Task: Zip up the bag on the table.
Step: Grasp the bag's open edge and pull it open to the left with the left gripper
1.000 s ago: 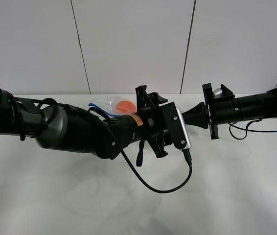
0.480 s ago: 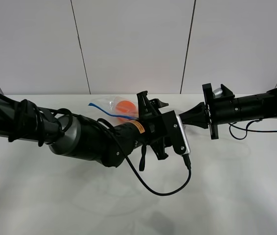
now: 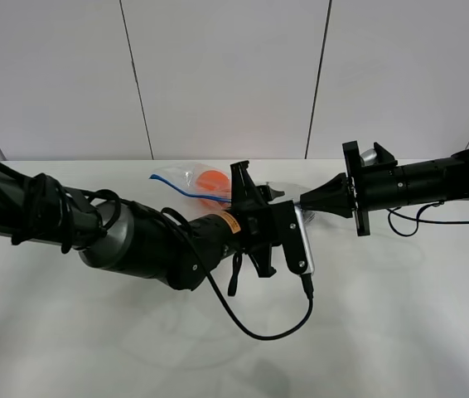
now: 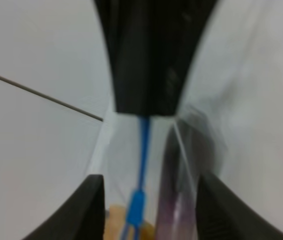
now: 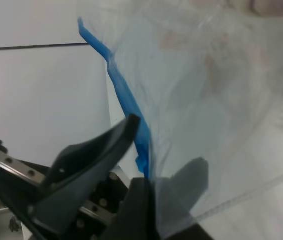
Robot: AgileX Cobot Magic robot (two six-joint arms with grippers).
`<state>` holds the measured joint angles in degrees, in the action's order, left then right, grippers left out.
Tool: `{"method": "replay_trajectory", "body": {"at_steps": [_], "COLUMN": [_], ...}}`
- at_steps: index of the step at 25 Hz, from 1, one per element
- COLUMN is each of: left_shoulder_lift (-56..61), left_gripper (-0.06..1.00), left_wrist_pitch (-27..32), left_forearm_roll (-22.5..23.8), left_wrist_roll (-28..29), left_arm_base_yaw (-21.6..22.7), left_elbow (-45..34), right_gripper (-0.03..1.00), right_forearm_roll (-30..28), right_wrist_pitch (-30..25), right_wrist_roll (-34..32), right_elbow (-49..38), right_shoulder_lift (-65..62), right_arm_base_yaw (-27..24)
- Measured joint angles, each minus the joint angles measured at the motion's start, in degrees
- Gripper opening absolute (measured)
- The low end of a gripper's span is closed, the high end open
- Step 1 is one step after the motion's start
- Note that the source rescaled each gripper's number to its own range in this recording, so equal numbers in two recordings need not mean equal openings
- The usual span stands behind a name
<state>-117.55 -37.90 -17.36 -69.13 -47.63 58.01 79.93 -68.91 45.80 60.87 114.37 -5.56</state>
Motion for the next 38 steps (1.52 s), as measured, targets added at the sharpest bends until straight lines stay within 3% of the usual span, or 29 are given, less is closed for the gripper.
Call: {"method": "replay_trajectory", "body": {"at_steps": [10,19,27,38], "left_shoulder_lift": [0.00,0.00,0.00,0.00], "left_gripper": [0.38,0.36,0.01,0.00], "left_wrist_pitch": [-5.17,-2.59,-2.59,-2.59], "left_forearm_roll": [0.00,0.00,0.00,0.82], "left_wrist_roll": [-0.30,-0.30,-0.30,-1.35], "left_arm_base_yaw": [0.00,0.00,0.00,1.37], "left_elbow": [-0.33,-0.33,-0.33,-0.40], "right_gripper": [0.00,0.00,0.00,0.00], "right_forearm_roll": [0.00,0.00,0.00,0.26], "right_wrist_pitch": [0.00,0.00,0.00,0.13], "right_wrist_roll": [0.00,0.00,0.00,0.00], "right_elbow": [0.00,0.00,0.00,0.00], "right_shoulder_lift": [0.00,0.00,0.00,0.00], "right_arm_base_yaw": [0.00,0.00,0.00,0.00]}}
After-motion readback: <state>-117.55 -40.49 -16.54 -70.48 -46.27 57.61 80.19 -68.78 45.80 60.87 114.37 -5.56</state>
